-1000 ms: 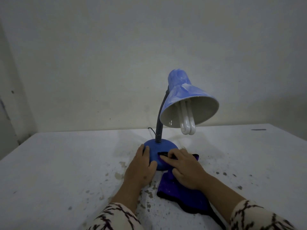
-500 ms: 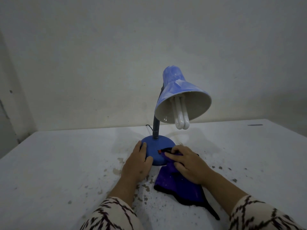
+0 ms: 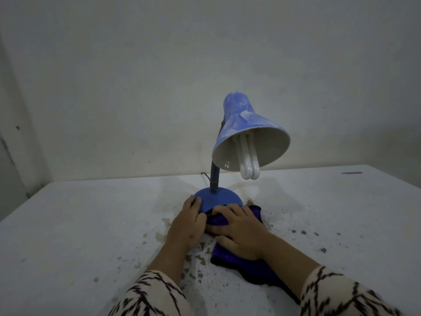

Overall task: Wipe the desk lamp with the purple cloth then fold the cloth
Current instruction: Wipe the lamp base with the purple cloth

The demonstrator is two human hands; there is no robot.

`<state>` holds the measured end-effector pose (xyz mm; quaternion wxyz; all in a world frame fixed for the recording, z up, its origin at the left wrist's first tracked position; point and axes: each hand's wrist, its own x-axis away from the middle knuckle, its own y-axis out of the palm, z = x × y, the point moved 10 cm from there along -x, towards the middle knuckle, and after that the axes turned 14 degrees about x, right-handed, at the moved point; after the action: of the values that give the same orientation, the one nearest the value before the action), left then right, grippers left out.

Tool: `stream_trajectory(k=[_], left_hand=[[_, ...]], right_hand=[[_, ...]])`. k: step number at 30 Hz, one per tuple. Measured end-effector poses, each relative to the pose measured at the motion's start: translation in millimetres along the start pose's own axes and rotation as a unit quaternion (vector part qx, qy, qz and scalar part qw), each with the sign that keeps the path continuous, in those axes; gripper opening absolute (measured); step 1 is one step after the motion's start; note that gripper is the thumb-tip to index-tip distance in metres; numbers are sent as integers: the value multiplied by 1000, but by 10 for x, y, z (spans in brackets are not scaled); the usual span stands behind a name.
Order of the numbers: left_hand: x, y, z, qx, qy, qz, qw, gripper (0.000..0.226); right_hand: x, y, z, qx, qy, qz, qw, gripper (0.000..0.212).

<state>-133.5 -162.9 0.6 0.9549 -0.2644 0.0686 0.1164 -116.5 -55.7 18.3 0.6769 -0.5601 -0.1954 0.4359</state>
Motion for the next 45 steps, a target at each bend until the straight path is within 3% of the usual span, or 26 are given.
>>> stream_trajectory(k=[13,19,29,36,39,41,45], left_hand=[[-17,7,-17,-19,13,9,1000,52],[-20,13,-20,-20,7,5,1000,52],[27,47,40,-19,-15,-20,1000,56],[56,73,79,7,-34,-37,999,53],[68,44,104,52,-40,-19,998,51],[63,17,172,81,-31,-4,996,50],[7,-90,416,148,16,42,988,32]], right_hand=[[185,-34,258,-118,-6,10,993,33],[303,-32,415,-169,47,23,984,30],[366,-42,528,-155,102,28,982,30],[465,131,830,-99,231,8,968,43],[502,88,914,-267,273,44,923,52],[589,28,1047,-396,311,95,859,52],[799,37,1321,-553,387,164,720,53]])
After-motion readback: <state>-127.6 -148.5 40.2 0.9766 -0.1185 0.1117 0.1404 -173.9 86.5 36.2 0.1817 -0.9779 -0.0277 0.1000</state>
